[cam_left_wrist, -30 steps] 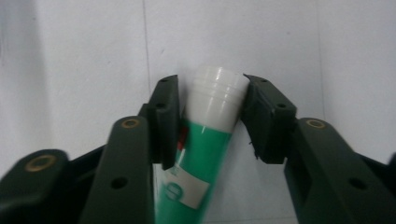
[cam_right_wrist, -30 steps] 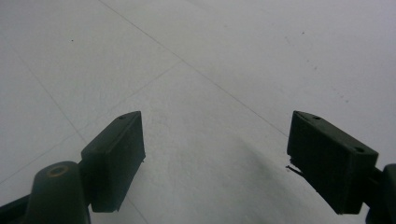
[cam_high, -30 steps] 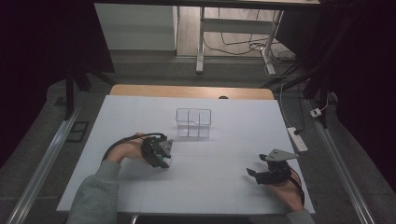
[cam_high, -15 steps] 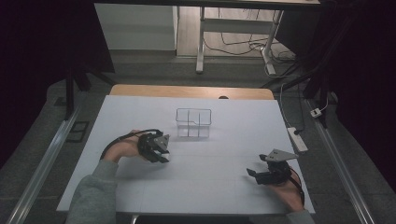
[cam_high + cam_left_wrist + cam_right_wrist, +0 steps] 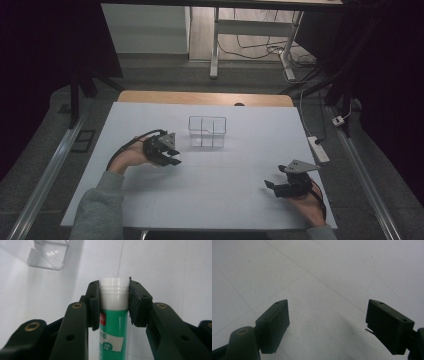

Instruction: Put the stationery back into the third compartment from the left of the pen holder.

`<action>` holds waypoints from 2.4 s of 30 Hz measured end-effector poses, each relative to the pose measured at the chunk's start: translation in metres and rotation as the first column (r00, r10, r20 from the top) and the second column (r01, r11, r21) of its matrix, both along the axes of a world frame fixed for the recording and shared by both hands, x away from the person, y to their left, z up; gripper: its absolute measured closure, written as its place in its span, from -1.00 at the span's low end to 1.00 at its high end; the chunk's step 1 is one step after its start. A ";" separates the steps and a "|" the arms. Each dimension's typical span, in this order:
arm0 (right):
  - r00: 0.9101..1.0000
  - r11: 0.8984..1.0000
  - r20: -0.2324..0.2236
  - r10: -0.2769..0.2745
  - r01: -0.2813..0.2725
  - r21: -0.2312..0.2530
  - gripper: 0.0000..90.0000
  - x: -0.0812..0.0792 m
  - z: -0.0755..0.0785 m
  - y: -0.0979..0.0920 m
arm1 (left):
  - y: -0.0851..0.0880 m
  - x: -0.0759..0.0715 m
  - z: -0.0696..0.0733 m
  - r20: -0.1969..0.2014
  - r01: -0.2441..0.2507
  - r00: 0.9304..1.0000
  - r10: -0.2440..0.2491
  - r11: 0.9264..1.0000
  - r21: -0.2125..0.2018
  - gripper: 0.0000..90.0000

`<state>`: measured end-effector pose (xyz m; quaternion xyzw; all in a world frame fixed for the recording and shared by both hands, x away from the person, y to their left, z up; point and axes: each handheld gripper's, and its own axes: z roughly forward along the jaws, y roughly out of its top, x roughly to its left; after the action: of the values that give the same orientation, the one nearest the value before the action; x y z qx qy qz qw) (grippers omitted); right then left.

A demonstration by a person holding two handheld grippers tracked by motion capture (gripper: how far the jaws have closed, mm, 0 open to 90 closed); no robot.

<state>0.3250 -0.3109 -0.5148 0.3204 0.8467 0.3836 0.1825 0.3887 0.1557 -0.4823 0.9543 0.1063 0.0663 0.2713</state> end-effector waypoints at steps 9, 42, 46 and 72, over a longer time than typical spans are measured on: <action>1.000 1.000 0.001 -0.004 0.004 0.013 -0.58 0.000 0.000 0.000 | 0.003 0.000 0.004 0.012 -0.080 0.997 0.080 0.996 -0.044 0.43; 1.000 1.000 0.004 -0.017 0.017 -0.003 -0.58 0.001 -0.001 0.000 | 0.027 -0.003 0.033 0.055 -0.397 0.896 0.441 0.850 -0.347 0.43; 1.000 1.000 0.003 -0.018 0.018 -0.001 -0.58 0.001 -0.001 0.001 | 0.028 -0.004 0.035 0.055 -0.407 0.887 0.458 0.833 -0.375 0.43; 1.000 0.998 0.010 -0.010 0.010 0.055 -0.58 0.000 0.003 -0.003 | 0.017 -0.008 0.065 0.036 -0.409 0.867 0.497 0.750 -0.520 0.43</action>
<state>0.3248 -0.3142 -0.5121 0.3276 0.8332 0.4075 0.1800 0.3812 0.1730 -0.4170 0.7876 0.3248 0.1828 0.4907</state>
